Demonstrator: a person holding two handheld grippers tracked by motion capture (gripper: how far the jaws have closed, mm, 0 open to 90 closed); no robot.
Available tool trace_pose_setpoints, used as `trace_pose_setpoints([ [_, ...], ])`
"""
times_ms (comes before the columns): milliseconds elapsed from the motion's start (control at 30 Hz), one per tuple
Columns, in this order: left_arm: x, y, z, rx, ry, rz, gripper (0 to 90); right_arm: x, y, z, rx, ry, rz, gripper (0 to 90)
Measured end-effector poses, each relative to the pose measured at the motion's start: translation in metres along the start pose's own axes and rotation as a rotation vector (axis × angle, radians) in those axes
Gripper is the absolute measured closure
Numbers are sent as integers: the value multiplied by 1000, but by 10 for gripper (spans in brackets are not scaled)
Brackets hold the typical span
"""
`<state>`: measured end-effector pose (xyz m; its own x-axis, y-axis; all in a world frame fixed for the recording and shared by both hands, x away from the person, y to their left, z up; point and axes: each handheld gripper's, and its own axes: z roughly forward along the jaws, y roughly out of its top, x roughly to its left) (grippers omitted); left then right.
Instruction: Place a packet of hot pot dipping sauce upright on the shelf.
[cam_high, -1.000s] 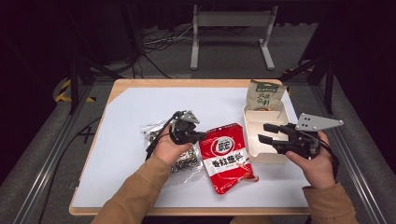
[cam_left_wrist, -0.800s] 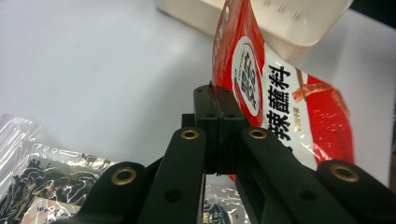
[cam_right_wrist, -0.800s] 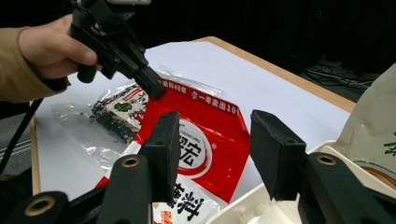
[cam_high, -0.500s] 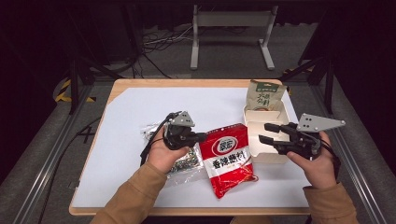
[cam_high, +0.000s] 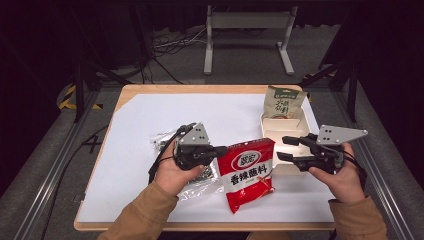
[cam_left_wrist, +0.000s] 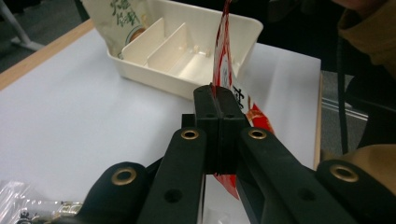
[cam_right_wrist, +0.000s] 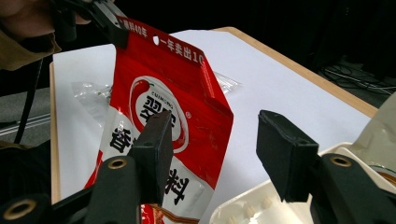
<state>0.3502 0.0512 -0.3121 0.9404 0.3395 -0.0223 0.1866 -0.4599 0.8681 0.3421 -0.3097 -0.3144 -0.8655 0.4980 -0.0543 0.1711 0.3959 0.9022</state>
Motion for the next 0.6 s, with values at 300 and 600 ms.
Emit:
trace_pose_setpoints([
  [300, -16, 12, -8, -32, -25, 60, 900, 8, 5, 4, 26, 43, -68, 461],
  [600, -25, 18, -10, -47, -40, 101, 900, 13, 8, 11, 44, 86, -102, 463],
])
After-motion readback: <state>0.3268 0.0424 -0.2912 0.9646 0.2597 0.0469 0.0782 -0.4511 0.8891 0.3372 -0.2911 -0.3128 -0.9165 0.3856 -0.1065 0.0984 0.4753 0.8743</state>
